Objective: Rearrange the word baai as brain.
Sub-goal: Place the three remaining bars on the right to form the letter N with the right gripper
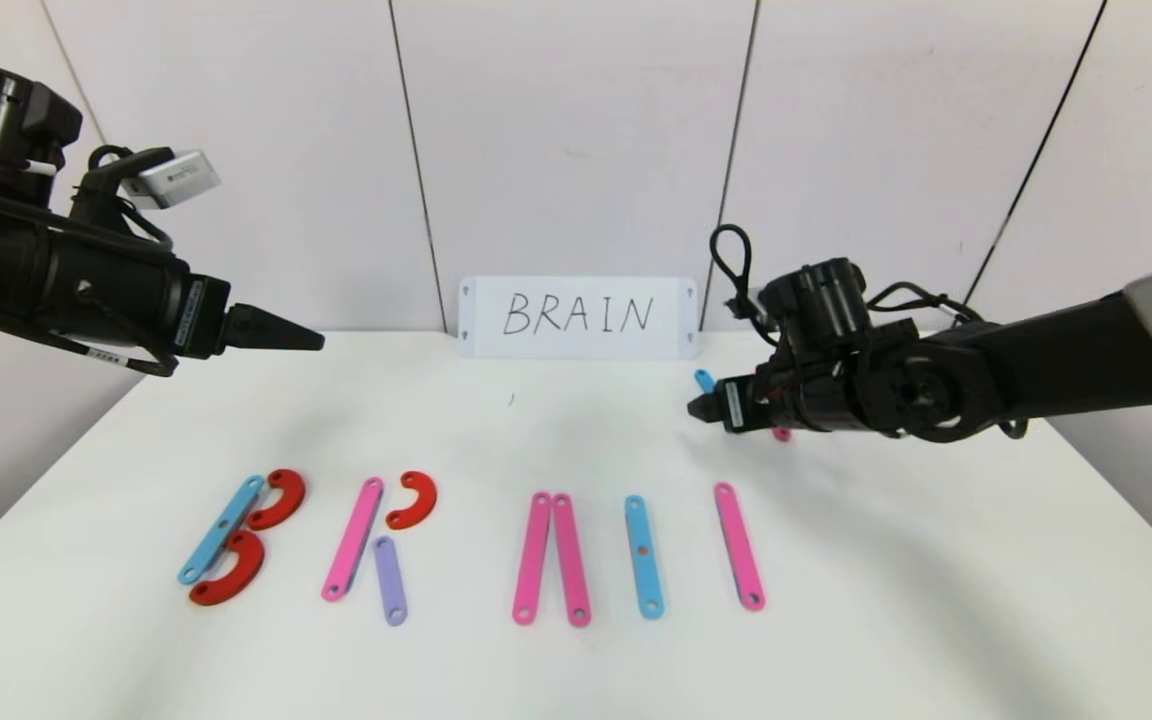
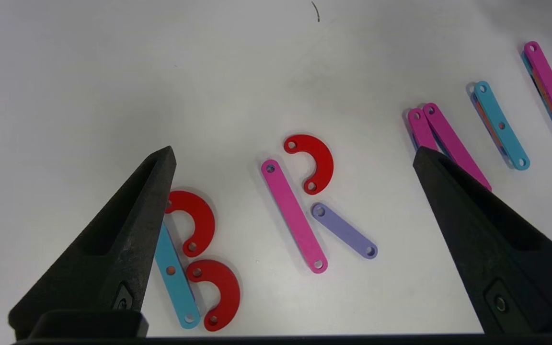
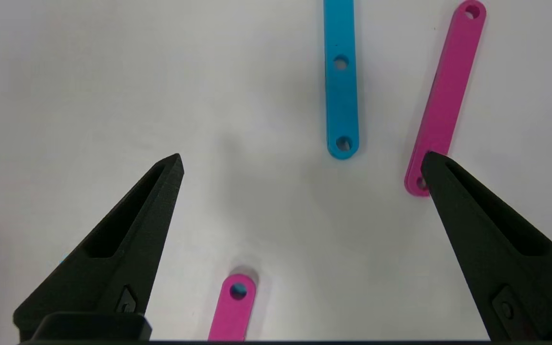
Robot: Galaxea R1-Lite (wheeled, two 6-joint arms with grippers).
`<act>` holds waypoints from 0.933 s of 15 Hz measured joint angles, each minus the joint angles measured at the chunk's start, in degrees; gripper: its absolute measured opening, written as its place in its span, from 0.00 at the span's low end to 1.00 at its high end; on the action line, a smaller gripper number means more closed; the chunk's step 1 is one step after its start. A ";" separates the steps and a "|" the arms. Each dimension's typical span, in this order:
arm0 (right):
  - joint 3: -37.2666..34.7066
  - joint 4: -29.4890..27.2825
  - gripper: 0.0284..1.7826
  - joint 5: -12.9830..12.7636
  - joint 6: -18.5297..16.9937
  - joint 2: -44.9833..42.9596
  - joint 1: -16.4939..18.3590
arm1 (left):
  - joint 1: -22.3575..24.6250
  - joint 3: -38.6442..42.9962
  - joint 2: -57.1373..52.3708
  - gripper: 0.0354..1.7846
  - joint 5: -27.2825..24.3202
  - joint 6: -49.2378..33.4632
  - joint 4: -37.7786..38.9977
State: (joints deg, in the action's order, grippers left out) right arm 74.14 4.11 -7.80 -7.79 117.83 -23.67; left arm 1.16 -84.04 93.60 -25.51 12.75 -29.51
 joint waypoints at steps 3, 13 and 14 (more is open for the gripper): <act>2.69 4.77 0.97 0.89 0.20 4.50 0.91 | -0.04 0.00 0.00 0.97 -0.02 -0.02 0.05; 6.07 9.31 0.97 3.43 1.34 12.37 2.65 | -0.04 0.44 -0.24 0.97 -0.02 0.01 0.44; 6.17 9.29 0.97 3.43 1.27 12.63 2.65 | -0.04 0.45 -0.24 0.97 0.00 0.04 0.44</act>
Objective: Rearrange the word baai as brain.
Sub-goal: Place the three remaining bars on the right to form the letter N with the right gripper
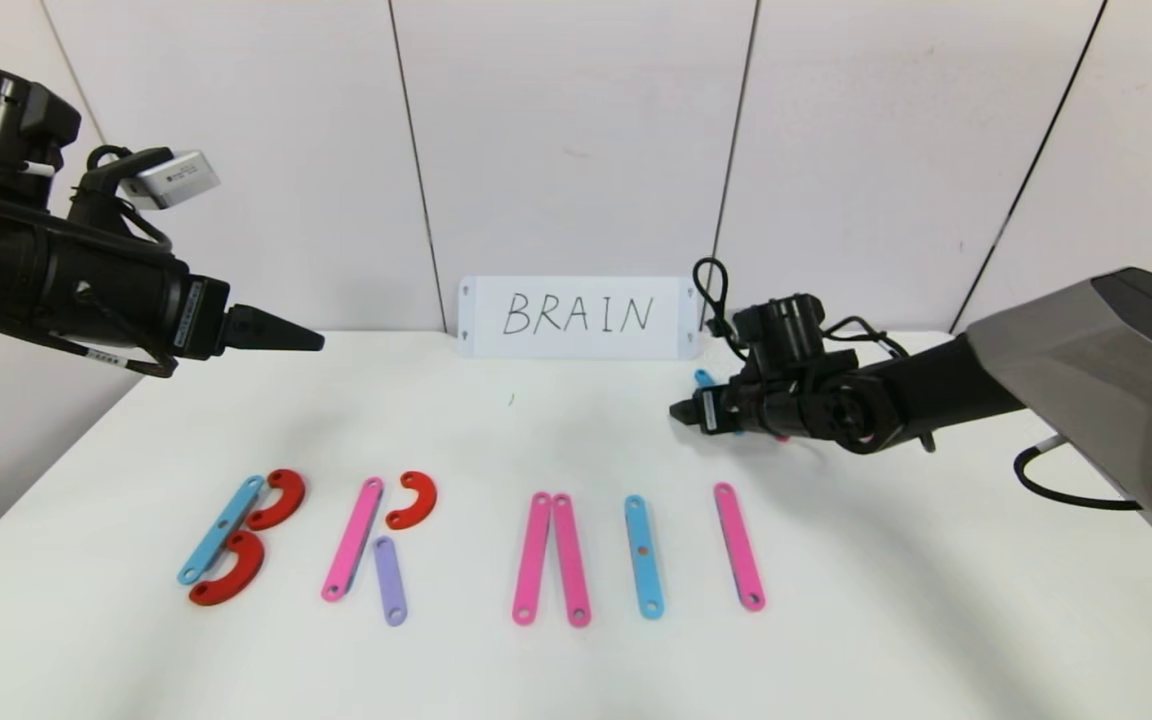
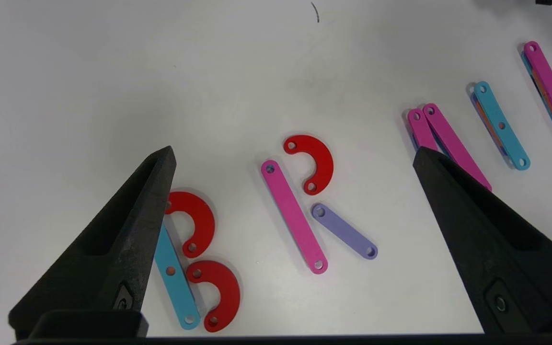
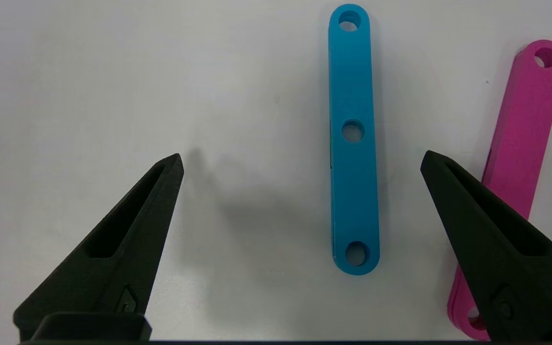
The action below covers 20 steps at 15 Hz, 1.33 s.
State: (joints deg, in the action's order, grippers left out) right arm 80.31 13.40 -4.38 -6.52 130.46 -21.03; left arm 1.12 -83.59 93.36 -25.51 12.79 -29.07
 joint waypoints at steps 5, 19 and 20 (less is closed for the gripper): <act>0.41 0.05 0.86 0.02 -0.01 0.88 0.61 | -0.22 0.16 -0.09 0.97 0.00 0.00 -0.02; 0.67 0.21 0.14 0.00 0.05 1.65 1.19 | -0.27 0.18 -0.13 0.97 -0.02 -0.02 -0.02; 0.59 0.21 0.14 0.06 0.05 1.56 1.19 | -0.27 0.18 -0.13 0.97 -0.02 0.00 -0.02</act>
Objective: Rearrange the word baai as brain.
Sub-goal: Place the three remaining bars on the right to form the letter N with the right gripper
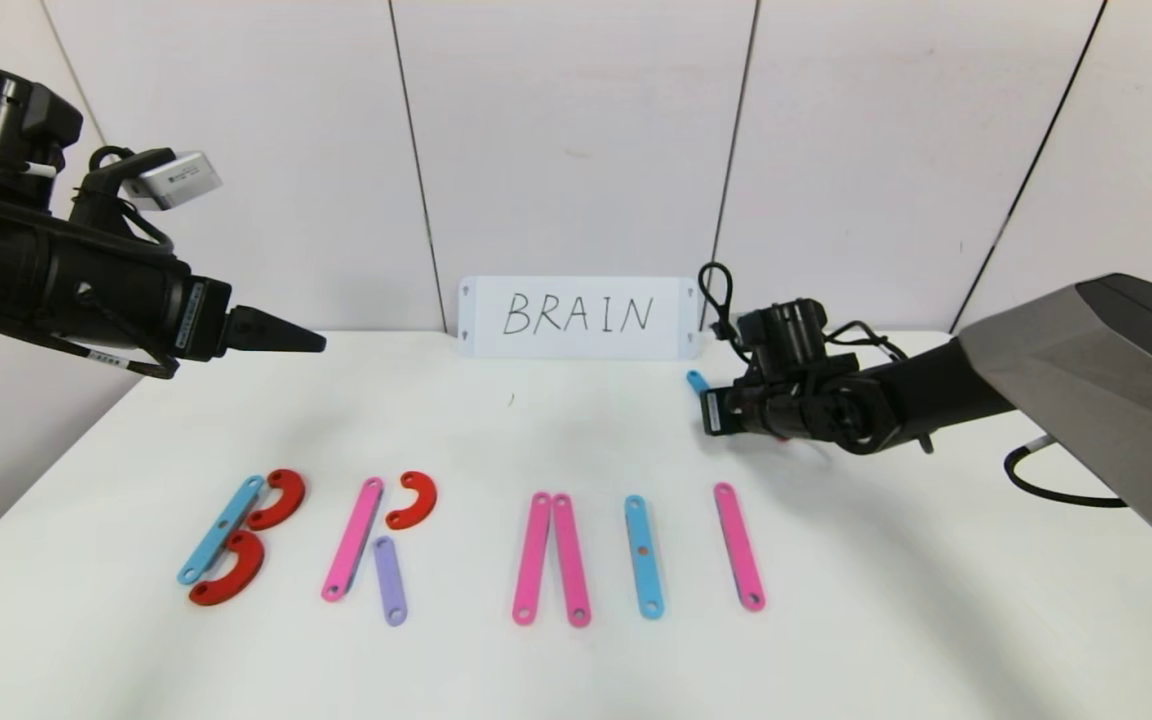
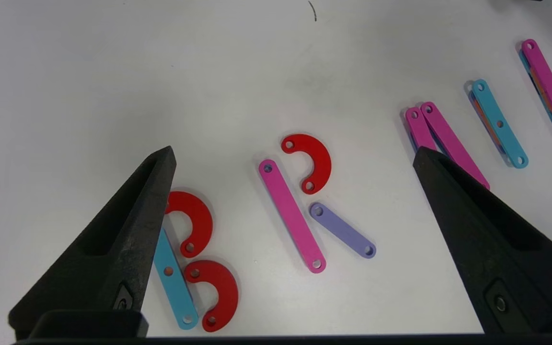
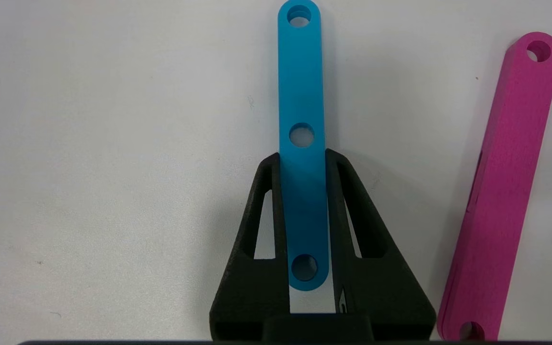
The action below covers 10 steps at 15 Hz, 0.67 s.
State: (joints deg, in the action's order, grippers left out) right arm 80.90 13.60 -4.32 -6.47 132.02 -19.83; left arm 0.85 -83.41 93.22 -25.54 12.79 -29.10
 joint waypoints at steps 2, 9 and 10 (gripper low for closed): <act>-0.44 -0.16 0.14 0.38 0.00 -0.55 0.00 | 0.00 0.00 0.00 0.97 0.00 0.00 -0.02; -7.12 -0.11 0.14 9.48 4.41 -7.74 2.32 | 0.00 0.04 -0.30 0.97 -0.06 0.00 0.00; -8.98 -0.11 0.14 11.07 5.73 -9.26 2.83 | 0.00 0.06 -0.33 0.97 -0.06 0.02 0.00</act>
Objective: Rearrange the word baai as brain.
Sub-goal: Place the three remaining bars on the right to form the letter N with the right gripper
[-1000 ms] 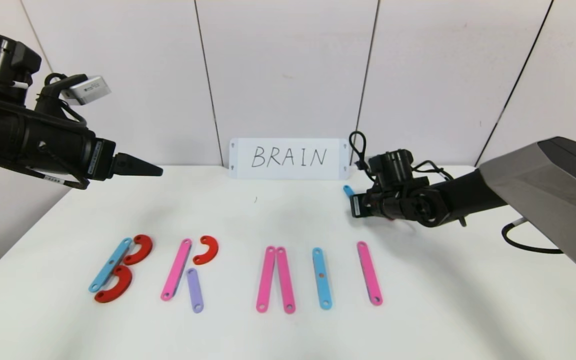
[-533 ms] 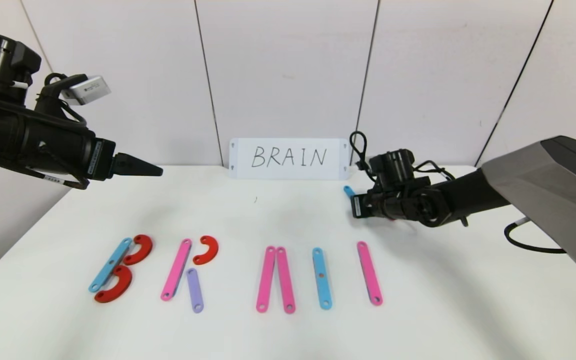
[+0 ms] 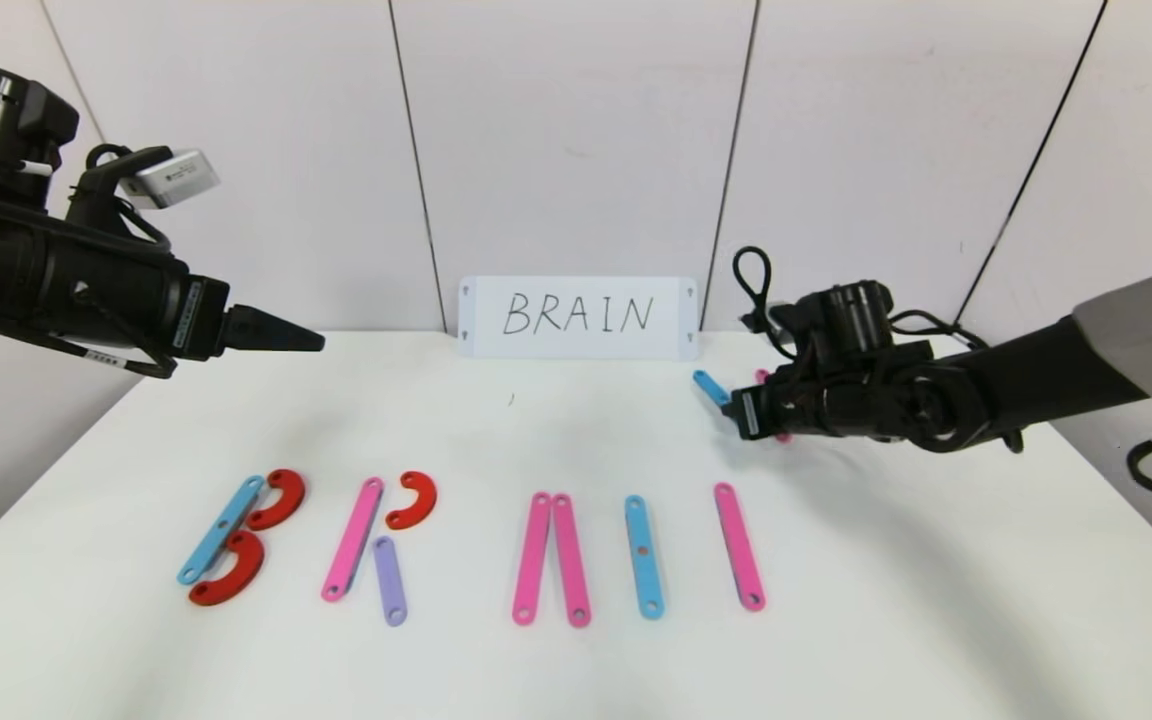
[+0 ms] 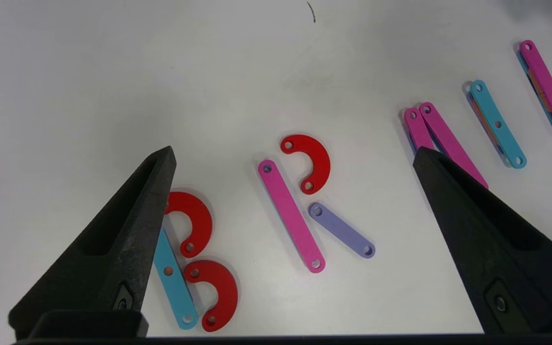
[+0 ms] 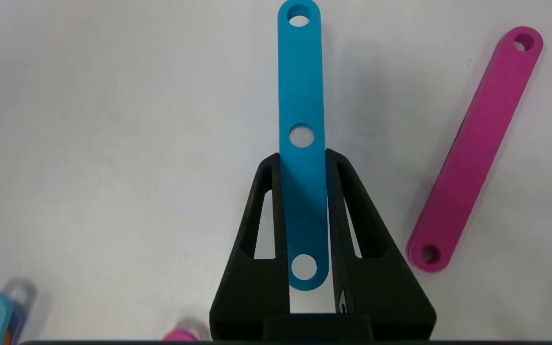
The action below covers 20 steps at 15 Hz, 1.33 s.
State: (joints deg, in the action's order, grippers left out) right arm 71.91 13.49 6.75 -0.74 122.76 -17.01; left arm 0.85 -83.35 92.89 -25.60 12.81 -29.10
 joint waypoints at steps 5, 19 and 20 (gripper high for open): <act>-12.57 1.05 0.14 9.23 6.80 -9.29 2.95 | 0.00 0.05 -0.20 0.97 -0.02 0.00 0.00; -37.35 14.90 0.14 14.49 9.91 -19.01 4.11 | -0.34 0.52 -0.52 0.97 -0.06 0.02 0.07; -37.51 14.92 0.14 14.91 10.03 -19.02 4.19 | -0.34 0.55 -0.54 0.97 -0.05 0.05 0.07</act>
State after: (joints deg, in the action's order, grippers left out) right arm 34.40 28.42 21.66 9.29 103.74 -12.81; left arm 0.51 -82.80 92.36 -25.65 12.86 -29.03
